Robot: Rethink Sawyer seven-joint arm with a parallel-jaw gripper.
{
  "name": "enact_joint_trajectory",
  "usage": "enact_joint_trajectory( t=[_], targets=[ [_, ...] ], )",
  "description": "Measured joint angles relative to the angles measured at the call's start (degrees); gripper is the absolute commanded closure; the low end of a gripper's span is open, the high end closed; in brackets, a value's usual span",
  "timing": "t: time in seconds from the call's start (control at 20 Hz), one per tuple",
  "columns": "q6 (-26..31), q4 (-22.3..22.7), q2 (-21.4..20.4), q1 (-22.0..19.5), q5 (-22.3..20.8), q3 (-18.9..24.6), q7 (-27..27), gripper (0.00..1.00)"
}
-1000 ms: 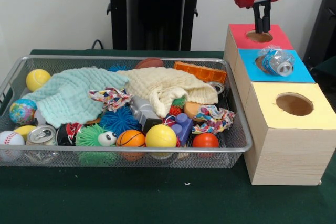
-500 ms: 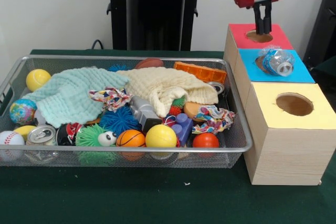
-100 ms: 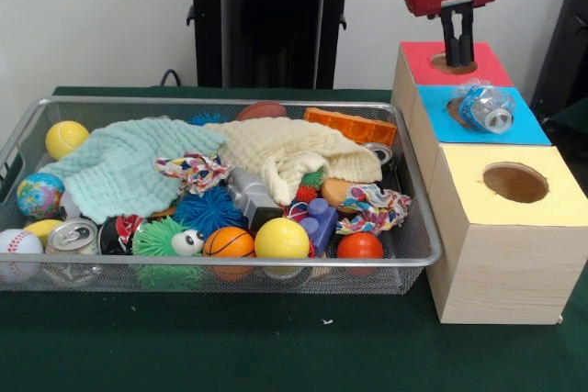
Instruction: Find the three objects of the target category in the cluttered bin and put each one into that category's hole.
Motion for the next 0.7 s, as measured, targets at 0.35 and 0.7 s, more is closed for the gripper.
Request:
enact_joint_trajectory(
  t=[0.35,0.7],
  targets=[
    [-3.03,0.01,0.0,-0.54,0.0,0.36,0.0,1.0],
    [-4.06,0.01,0.84,-1.92,0.0,1.51,0.0,1.0]
  ],
)
